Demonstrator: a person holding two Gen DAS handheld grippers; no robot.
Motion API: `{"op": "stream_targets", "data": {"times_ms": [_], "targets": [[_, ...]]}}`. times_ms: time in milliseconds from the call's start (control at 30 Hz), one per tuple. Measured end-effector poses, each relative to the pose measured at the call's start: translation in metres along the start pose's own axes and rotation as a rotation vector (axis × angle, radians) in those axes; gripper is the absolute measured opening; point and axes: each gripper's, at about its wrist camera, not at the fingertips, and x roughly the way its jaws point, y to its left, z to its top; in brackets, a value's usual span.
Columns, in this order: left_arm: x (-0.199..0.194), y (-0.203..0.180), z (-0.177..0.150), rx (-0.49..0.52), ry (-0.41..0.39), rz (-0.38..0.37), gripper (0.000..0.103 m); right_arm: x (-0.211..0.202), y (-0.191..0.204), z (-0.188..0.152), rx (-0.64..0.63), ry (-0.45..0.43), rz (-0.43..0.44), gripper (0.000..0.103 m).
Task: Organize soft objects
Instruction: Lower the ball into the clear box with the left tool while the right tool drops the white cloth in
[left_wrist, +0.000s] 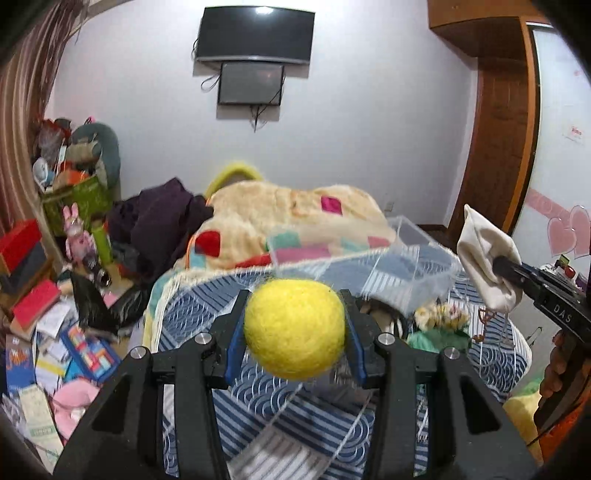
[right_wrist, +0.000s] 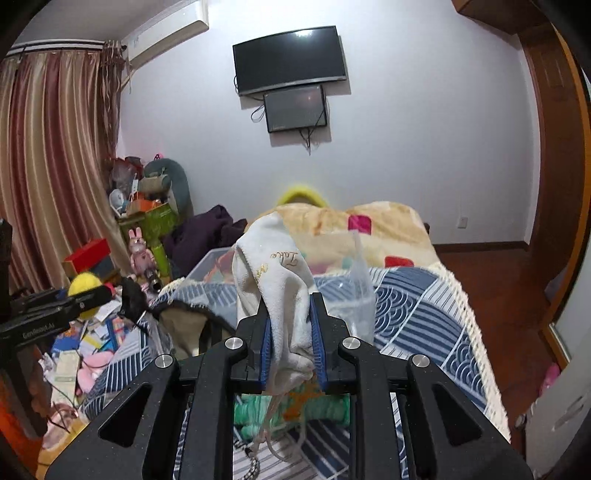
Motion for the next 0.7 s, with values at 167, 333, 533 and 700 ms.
{"op": "stream_targets", "data": {"times_ms": [167, 333, 533, 700], "targets": [[0.02, 0.003, 0.023, -0.014, 0.006, -0.038, 0.045, 0.008, -0.004, 0.009, 0.012, -0.013, -0.008, 0.017], [0.052, 0.004, 0.033, -0.033, 0.052, -0.073, 0.045, 0.024, -0.003, 0.015, 0.004, -0.007, -0.024, 0.017], [0.094, 0.005, 0.037, -0.03, 0.138, -0.087, 0.045, 0.044, 0.001, 0.023, -0.011, 0.001, -0.042, 0.017], [0.124, 0.0, 0.034, -0.01, 0.199, -0.087, 0.045, 0.06, -0.001, 0.029, -0.005, 0.013, -0.043, 0.017]]}}
